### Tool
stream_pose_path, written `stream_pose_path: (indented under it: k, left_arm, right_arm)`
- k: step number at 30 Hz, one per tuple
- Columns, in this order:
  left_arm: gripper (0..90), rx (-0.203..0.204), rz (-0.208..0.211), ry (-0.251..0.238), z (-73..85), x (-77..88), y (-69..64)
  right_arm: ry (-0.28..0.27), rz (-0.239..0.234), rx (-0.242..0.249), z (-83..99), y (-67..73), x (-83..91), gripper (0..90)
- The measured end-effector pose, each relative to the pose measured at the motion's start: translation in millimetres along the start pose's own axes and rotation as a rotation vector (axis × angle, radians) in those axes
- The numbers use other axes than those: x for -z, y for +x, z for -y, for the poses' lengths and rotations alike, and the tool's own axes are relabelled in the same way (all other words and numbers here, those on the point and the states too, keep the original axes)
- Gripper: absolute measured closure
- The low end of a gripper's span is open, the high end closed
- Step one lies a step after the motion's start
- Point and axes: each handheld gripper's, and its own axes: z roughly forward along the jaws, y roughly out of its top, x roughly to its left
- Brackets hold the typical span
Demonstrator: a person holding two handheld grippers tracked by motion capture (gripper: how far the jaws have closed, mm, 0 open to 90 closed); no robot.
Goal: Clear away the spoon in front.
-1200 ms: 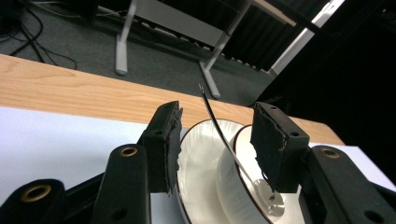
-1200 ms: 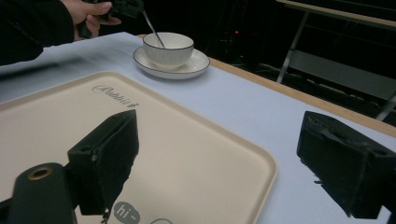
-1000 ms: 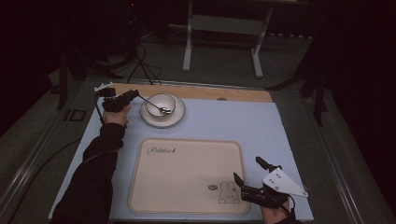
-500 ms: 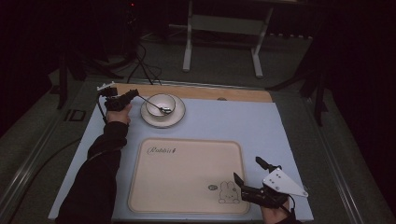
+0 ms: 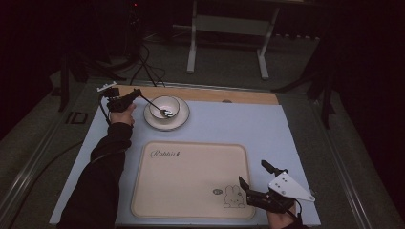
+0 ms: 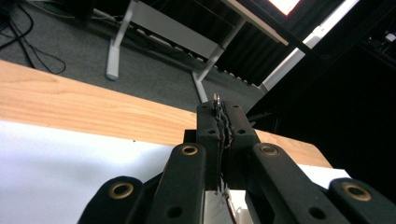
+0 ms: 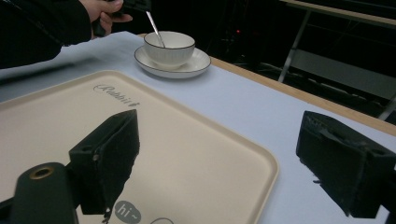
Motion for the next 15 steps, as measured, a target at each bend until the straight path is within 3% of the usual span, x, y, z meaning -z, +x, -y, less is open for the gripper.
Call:
stream_pose_path:
  k: [6,15]
  left_arm:
    - [89.6,-0.027,0.015,0.004,-5.5,0.2,-12.9]
    - [89.8,-0.08,0.004,-0.012,-19.2,8.5,-32.7]
  right_arm:
    - [-0.003,-0.001,0.004,-0.4,0.6,0.5,13.4]
    - [-0.014,-0.001,0.008,-1.1,0.3,2.8,13.4]
